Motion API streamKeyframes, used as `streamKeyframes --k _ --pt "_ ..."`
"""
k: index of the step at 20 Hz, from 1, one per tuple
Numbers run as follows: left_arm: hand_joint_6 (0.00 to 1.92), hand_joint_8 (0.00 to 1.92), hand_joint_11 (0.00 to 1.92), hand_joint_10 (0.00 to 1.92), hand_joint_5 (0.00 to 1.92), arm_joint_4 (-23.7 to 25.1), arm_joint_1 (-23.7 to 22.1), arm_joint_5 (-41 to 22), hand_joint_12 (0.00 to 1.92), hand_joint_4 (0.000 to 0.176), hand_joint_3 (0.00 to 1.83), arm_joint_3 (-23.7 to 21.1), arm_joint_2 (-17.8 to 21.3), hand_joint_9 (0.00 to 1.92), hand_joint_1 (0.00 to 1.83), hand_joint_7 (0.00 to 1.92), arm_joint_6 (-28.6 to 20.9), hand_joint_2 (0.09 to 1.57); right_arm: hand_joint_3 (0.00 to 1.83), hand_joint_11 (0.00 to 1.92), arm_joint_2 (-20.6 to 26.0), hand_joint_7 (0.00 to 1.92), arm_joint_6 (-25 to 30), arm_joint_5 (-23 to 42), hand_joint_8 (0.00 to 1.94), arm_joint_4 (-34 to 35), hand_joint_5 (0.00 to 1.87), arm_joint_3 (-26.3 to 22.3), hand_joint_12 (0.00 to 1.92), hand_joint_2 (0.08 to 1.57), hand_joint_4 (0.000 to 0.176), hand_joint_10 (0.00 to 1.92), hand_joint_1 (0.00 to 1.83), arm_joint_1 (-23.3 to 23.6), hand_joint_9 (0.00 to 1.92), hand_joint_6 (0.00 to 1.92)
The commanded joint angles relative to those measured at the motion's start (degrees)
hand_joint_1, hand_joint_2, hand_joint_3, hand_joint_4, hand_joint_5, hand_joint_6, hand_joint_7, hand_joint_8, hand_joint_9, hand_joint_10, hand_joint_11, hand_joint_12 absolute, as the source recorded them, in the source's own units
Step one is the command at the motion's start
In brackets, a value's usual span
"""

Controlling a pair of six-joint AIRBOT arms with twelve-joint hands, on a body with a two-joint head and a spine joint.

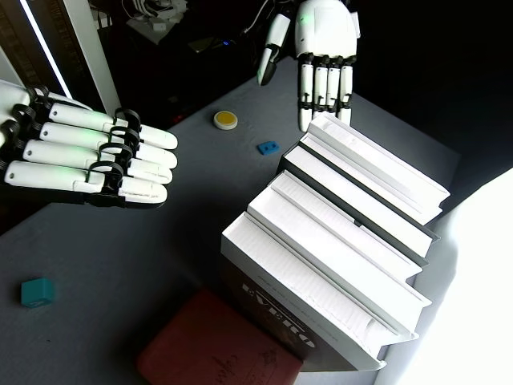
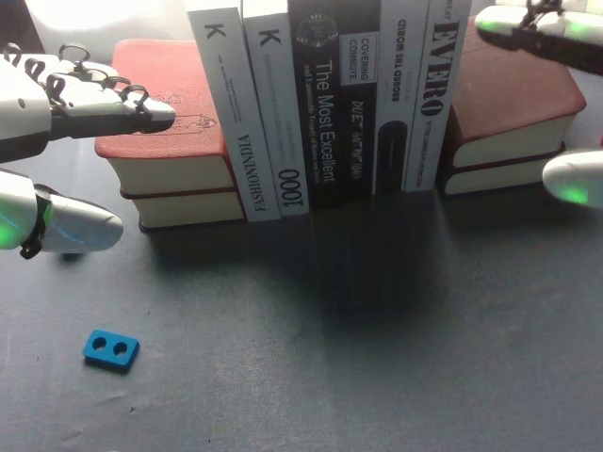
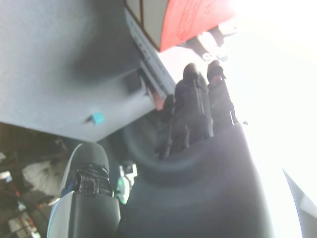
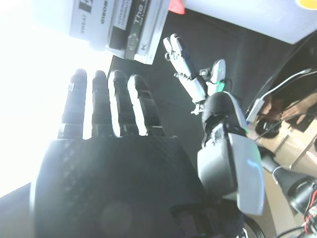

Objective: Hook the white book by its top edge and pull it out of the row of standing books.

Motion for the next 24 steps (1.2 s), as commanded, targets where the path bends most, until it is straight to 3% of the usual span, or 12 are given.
streamKeyframes --k 1,3,7,12,14,20,24 --pt "0.0 0.0 0.0 0.0 0.0 -1.81 -0.71 1.66 0.0 0.0 0.21 0.14 0.09 0.0 0.0 0.0 -0.14 1.03 0.12 0.0 -0.05 0.03 -0.1 6.71 0.04 2.09 0.05 -0.05 0.07 1.11 0.0 0.05 0.0 0.48 0.0 0.05" --pt "0.0 0.0 0.0 0.0 0.0 -1.81 -0.68 1.66 0.0 0.0 0.02 0.23 0.09 0.0 0.0 0.0 -0.14 1.12 0.01 0.0 -0.4 0.04 -0.46 6.94 0.0 4.0 0.07 -0.06 0.02 1.17 0.0 0.0 0.0 0.15 0.01 0.0" --pt "0.0 0.0 0.0 0.0 0.0 -1.81 -0.68 1.62 0.0 0.0 0.02 0.59 0.07 0.0 0.0 0.0 -0.14 1.13 0.01 0.0 -1.05 0.05 -5.6 8.2 0.0 9.78 0.08 -0.06 0.01 1.18 0.0 0.0 0.0 -0.72 0.02 0.0" --pt "0.0 0.0 0.0 0.0 0.0 -1.81 -0.64 1.75 0.0 0.0 0.01 0.45 0.07 0.0 0.0 0.0 -0.14 1.13 0.01 0.0 -1.11 0.05 -7.37 9.41 0.0 13.14 0.08 -0.33 0.0 1.19 0.0 0.0 0.0 -0.91 0.02 0.0" --pt "0.0 0.0 0.0 0.0 0.0 -1.81 -0.67 2.35 0.0 0.0 0.01 0.21 0.07 0.0 0.0 0.0 -0.15 1.12 0.0 0.01 -1.25 0.05 -12.91 9.78 0.01 17.16 0.08 -0.77 0.01 1.18 0.0 0.01 0.0 -1.21 0.03 0.01" --pt "0.0 0.0 0.0 0.0 0.0 -1.81 -0.66 2.48 0.0 0.0 0.0 0.06 0.07 0.0 0.0 0.0 -0.27 1.12 0.0 0.0 -1.55 0.03 -14.44 11.04 0.0 18.43 0.06 -0.76 0.0 1.16 0.0 0.0 0.0 -1.41 0.01 0.0" --pt "0.0 0.0 0.0 0.0 0.0 -1.8 -0.65 1.63 0.0 0.0 0.01 0.59 0.07 0.0 0.0 0.0 -0.25 1.14 0.0 0.0 -2.77 0.02 -22.0 12.12 0.0 24.18 0.05 -0.69 0.0 1.16 0.0 0.0 0.0 -1.45 0.0 0.0"
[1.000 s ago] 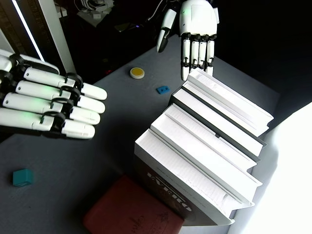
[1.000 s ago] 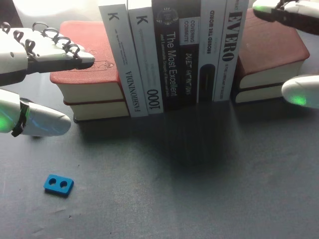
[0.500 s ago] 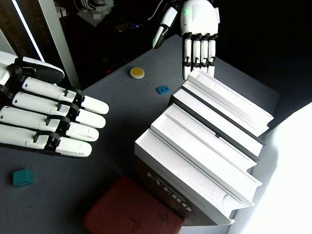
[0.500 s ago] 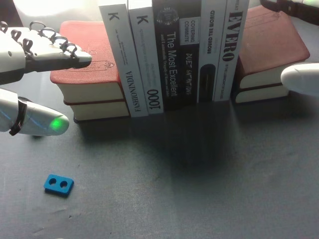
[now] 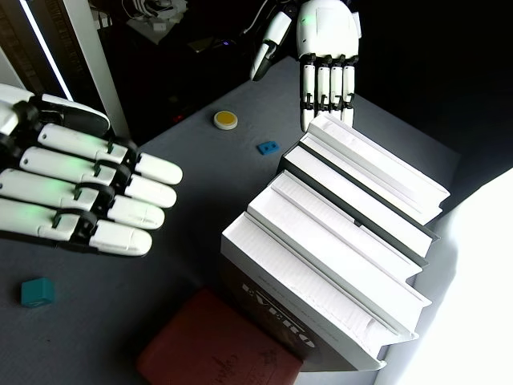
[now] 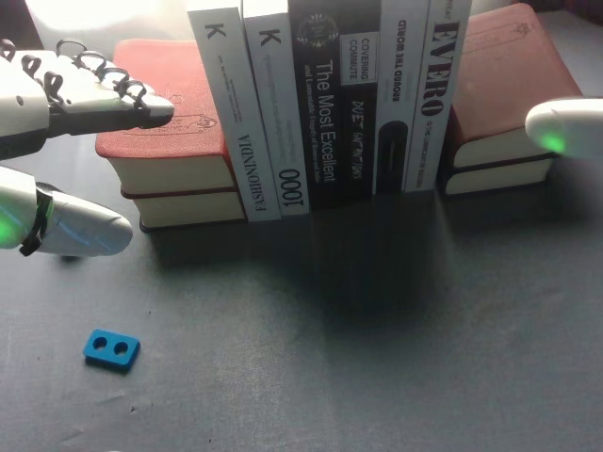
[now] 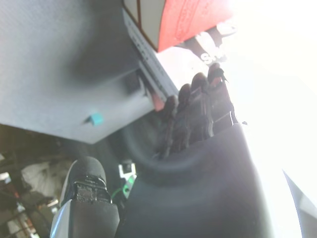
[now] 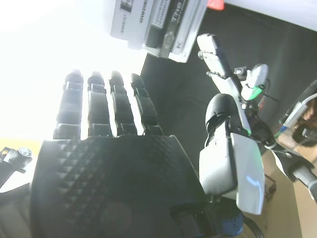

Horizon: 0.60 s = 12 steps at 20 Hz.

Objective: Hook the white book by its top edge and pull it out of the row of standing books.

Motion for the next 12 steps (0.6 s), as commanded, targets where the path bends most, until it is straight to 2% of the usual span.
streamKeyframes --k 1,7,12 --pt "0.0 0.0 0.0 0.0 0.0 -1.8 -0.65 1.45 0.0 0.0 0.01 0.35 0.07 0.0 0.0 0.0 -0.21 1.14 0.0 0.0 0.15 0.02 -0.19 7.33 0.0 -0.35 0.05 0.06 0.0 1.16 0.0 0.0 0.0 0.5 0.0 0.0" --pt "0.0 0.0 0.0 0.0 0.0 -1.81 -0.75 1.46 0.0 0.0 0.01 0.5 0.08 0.0 0.0 0.0 -0.22 1.14 0.0 0.0 -0.18 0.0 -1.62 9.1 0.0 -0.14 0.03 0.16 0.0 1.15 0.0 0.0 0.0 0.49 0.0 0.0" --pt "0.0 0.0 0.0 0.0 0.0 -1.81 -0.79 1.45 0.0 0.0 0.01 0.53 0.08 0.0 0.0 0.0 -0.22 1.15 0.0 0.0 -4.96 0.01 -8.76 10.81 0.0 1.91 0.04 4.08 0.0 1.16 0.0 0.0 0.0 0.54 0.0 0.0"
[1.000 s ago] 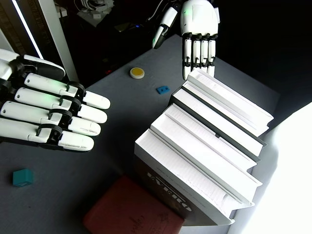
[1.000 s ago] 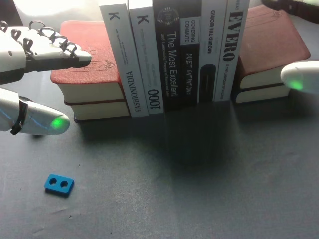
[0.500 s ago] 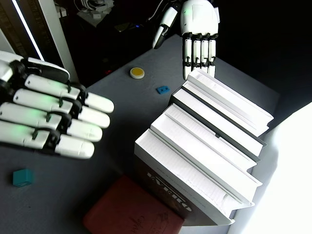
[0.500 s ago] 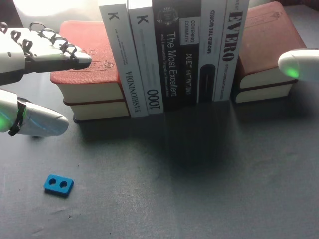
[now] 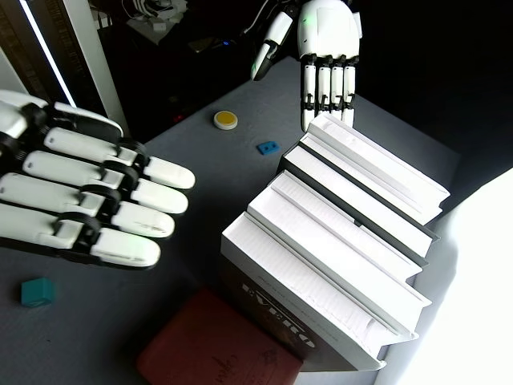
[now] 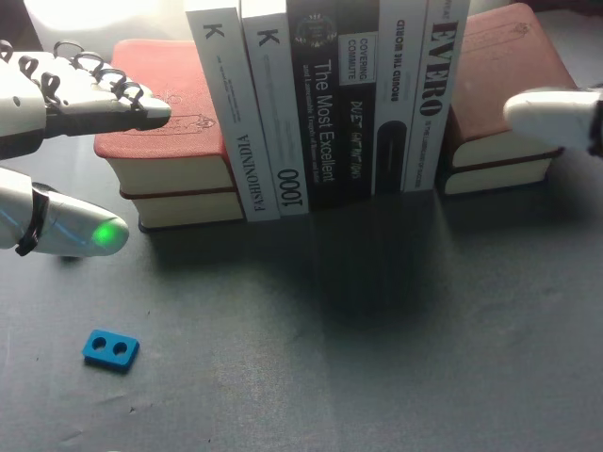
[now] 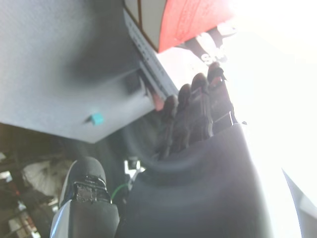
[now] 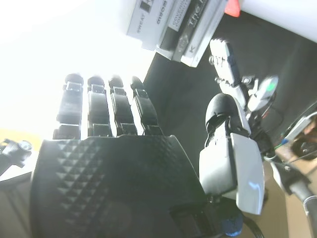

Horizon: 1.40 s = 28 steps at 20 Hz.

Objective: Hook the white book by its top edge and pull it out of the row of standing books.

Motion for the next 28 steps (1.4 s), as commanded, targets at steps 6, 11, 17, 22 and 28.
streamKeyframes --k 6,11,17,22,28 --pt "0.0 0.0 0.0 0.0 0.0 -1.82 -0.75 1.78 0.0 0.0 0.01 0.36 0.07 0.0 0.0 0.0 -0.21 1.14 0.0 0.0 -3.5 0.01 -2.56 10.39 0.0 0.53 0.04 2.74 0.0 1.17 0.0 0.0 0.0 1.77 0.0 0.0" --pt "0.0 0.0 0.01 0.0 0.0 -1.83 -0.75 1.8 0.0 0.0 0.0 0.41 0.03 0.0 0.0 0.0 -0.22 1.14 0.0 0.0 -7.44 0.03 -4.52 10.59 0.01 1.99 0.05 4.87 0.0 1.17 0.0 0.0 0.0 2.72 0.0 0.01" --pt "0.0 0.0 0.0 0.0 0.0 -1.83 -0.74 1.86 0.0 0.0 0.01 0.51 -0.01 0.0 0.0 0.0 -0.22 1.15 0.0 0.0 -12.75 0.02 -8.86 10.56 0.0 6.13 0.05 7.83 0.0 1.17 0.0 0.0 0.0 3.14 0.0 0.0" --pt "0.0 0.0 0.0 0.0 0.0 -1.84 -0.74 1.85 0.0 0.0 0.0 0.52 -0.01 0.0 0.0 0.0 -0.23 1.14 0.0 0.0 -14.91 0.01 -10.71 10.51 0.0 7.45 0.04 9.31 0.0 1.16 0.0 0.0 0.0 2.0 0.0 0.0" --pt "0.0 0.0 0.0 0.0 0.0 -1.84 -0.74 1.85 0.0 0.0 0.0 0.56 -0.01 0.0 0.0 0.0 -0.23 1.14 0.0 0.0 -15.1 0.01 -10.96 9.71 0.0 7.4 0.04 9.17 0.0 1.16 0.0 0.0 0.0 0.73 0.0 0.0"
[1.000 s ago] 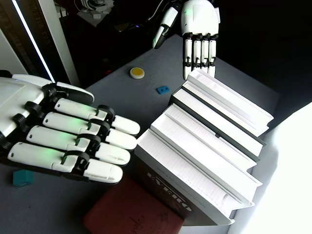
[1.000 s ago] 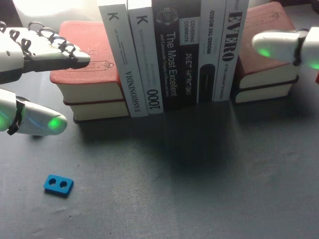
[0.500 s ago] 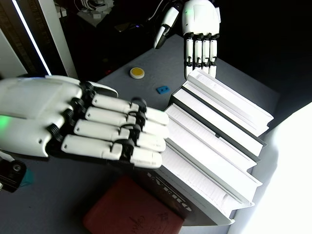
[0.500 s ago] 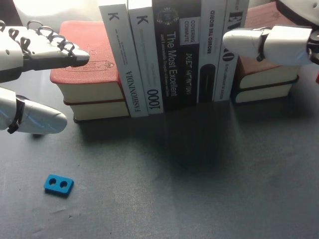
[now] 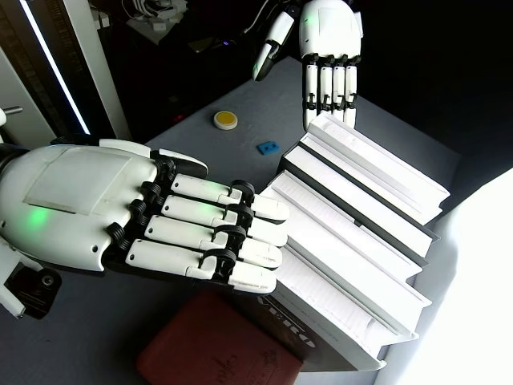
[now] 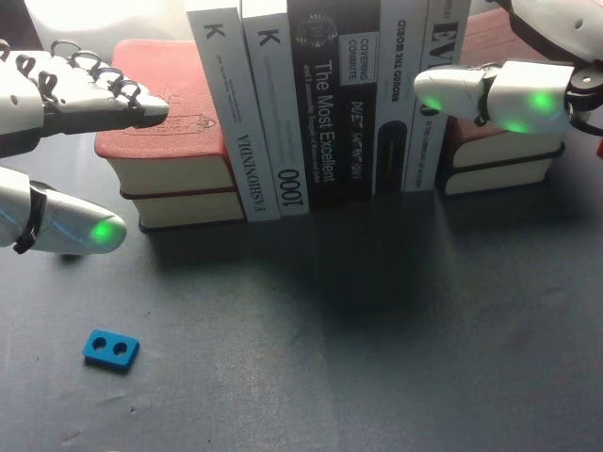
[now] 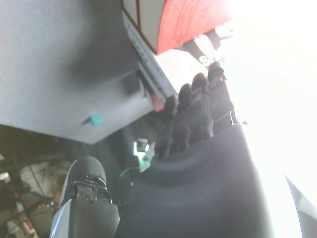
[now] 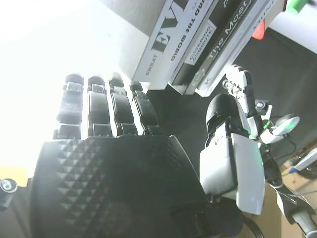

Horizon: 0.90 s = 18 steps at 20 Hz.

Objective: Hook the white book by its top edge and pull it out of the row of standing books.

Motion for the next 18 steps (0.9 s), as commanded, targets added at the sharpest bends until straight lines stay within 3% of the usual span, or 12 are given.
streamKeyframes --k 1,12,18 --pt "0.0 0.0 0.0 0.0 0.0 -1.84 -0.73 1.69 0.0 0.0 0.0 0.33 0.01 0.0 0.0 0.0 -0.24 1.14 0.0 0.0 0.37 0.02 -0.37 4.96 0.01 -1.12 0.05 -0.23 0.0 1.16 0.0 0.0 0.0 -0.04 0.0 0.0" --pt "0.0 0.0 0.0 0.0 0.0 -1.84 -0.63 0.78 0.0 0.0 0.0 0.71 0.0 0.0 0.0 0.0 -0.5 1.14 0.0 0.0 4.4 0.03 -0.42 4.96 0.01 -3.82 0.06 -6.3 0.0 1.17 0.0 0.0 0.0 -2.58 0.0 0.0" --pt "0.0 0.0 0.0 0.0 0.0 -1.84 -0.62 0.78 0.0 0.0 0.0 0.7 -0.01 0.0 0.0 0.0 -0.5 1.13 0.0 0.0 8.74 0.04 -0.45 6.06 0.0 -4.37 0.06 -12.61 0.0 1.16 0.0 0.0 0.0 -5.7 0.0 0.0"
